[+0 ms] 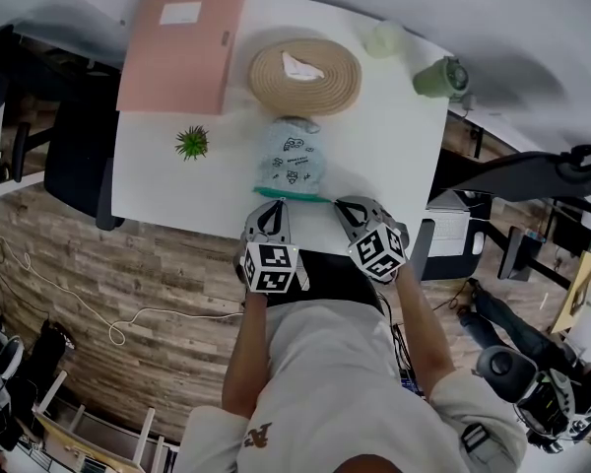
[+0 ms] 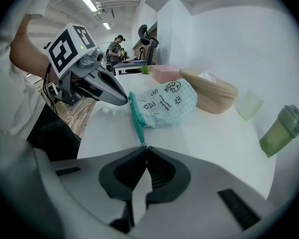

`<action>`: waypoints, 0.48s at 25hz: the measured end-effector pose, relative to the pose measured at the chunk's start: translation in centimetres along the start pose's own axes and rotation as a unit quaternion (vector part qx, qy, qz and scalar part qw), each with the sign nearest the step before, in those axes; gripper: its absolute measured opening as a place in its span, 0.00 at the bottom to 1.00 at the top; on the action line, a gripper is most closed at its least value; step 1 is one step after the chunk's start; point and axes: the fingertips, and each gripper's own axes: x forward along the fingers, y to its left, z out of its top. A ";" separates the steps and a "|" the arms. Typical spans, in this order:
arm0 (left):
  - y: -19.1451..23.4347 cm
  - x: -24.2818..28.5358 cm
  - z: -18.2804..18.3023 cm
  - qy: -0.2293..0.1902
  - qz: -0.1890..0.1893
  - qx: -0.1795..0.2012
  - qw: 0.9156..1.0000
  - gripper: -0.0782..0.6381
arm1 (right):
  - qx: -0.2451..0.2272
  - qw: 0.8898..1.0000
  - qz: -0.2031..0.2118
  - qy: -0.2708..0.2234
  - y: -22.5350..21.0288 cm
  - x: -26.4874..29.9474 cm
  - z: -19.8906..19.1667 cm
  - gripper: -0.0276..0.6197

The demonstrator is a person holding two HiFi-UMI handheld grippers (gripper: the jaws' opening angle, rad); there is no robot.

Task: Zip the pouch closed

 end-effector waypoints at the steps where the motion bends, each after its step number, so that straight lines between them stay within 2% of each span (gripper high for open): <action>1: 0.2 0.0 0.0 0.000 -0.001 0.002 1.000 0.11 | 0.001 1.000 -0.001 0.001 -0.1 0.0 0.0 0.05; 12: 1.9 -0.5 -0.3 0.003 0.004 0.002 1.000 0.11 | 0.015 1.000 -0.014 0.010 -0.3 0.1 -0.2 0.05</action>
